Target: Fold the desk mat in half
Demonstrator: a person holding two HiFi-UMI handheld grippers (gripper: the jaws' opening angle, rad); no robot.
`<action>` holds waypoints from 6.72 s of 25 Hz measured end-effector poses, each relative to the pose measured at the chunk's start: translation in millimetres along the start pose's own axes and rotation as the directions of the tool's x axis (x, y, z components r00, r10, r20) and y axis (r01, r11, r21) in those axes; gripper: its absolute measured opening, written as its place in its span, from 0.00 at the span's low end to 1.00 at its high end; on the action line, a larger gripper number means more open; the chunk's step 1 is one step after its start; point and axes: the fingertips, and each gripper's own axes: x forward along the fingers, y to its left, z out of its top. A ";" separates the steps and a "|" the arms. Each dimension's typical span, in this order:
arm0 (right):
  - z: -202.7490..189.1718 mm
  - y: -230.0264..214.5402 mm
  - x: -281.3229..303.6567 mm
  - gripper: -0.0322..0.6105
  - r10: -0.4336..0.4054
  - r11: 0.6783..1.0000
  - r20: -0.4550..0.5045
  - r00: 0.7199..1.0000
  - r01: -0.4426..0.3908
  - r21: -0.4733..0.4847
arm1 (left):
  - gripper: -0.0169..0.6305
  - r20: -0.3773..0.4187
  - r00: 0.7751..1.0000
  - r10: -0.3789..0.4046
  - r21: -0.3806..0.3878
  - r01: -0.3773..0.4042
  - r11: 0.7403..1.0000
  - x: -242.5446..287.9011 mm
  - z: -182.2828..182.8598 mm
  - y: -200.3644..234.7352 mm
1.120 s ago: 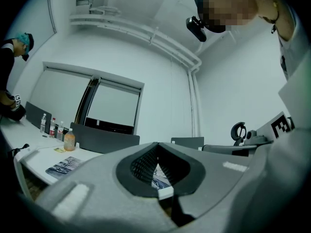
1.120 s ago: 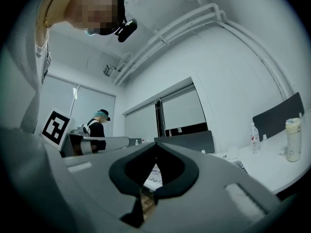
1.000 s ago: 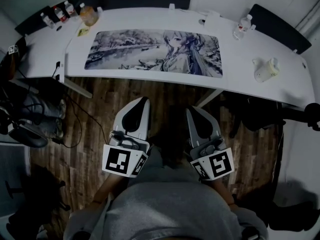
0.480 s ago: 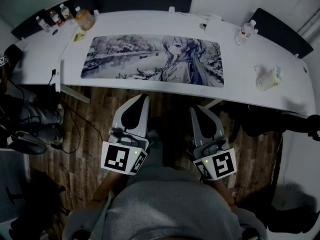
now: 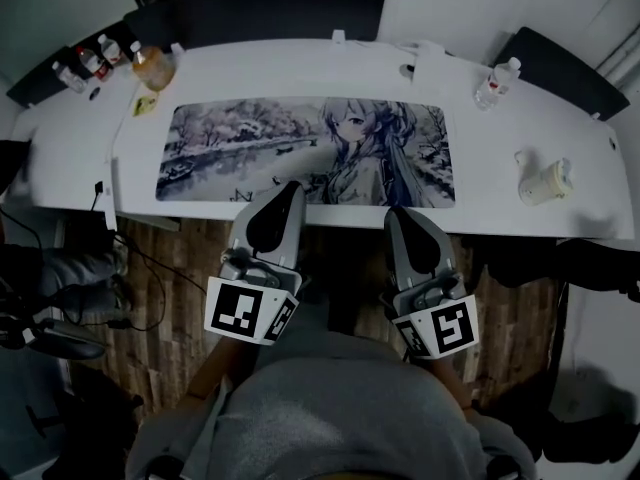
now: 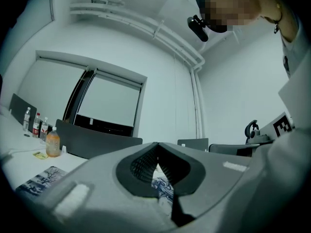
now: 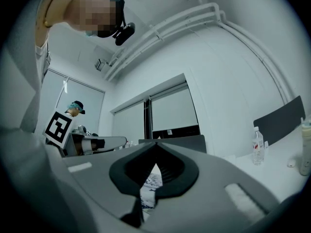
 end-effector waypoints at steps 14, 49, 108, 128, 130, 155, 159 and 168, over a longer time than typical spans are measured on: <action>-8.7 -30.8 79.9 0.05 -0.068 0.997 -0.028 0.997 0.069 0.025 | 0.02 -0.023 0.998 -0.062 -0.017 0.062 0.998 77.3 -3.7 56.3; -44.8 -158.2 47.8 0.05 -0.437 0.899 -0.082 0.896 0.435 -0.049 | 0.02 -0.177 0.871 -0.459 0.027 0.470 0.882 242.9 -67.4 -5.2; -252.4 -259.1 -57.9 0.37 -0.694 0.651 -0.572 0.436 0.719 -0.242 | 0.45 -0.832 0.088 -0.549 -0.057 0.969 0.241 414.3 -352.7 -151.9; -265.0 -260.9 -62.4 0.46 -0.632 0.657 -0.668 0.393 0.729 -0.192 | 0.44 -0.869 -0.032 -0.493 -0.157 0.964 0.214 413.8 -358.2 -153.5; -265.4 -263.8 -65.2 0.48 -0.616 0.643 -0.677 0.402 0.754 -0.137 | 0.42 -0.873 -0.037 -0.486 -0.158 0.965 0.210 412.6 -358.5 -154.1; -238.6 -243.7 -35.3 0.10 -0.496 0.724 -0.632 0.595 0.685 0.077 | 0.10 -0.876 0.012 -0.482 -0.055 0.991 0.124 386.7 -341.2 -157.2; -215.4 -236.7 -24.8 0.10 -0.484 0.766 -0.584 0.652 0.638 0.078 | 0.10 -0.850 0.056 -0.524 -0.039 0.985 0.169 388.0 -316.9 -149.9; -176.6 -211.7 2.3 0.09 -0.335 0.868 -0.494 0.802 0.467 0.170 | 0.10 -0.811 0.213 -0.546 0.070 0.960 0.271 383.7 -268.3 -115.8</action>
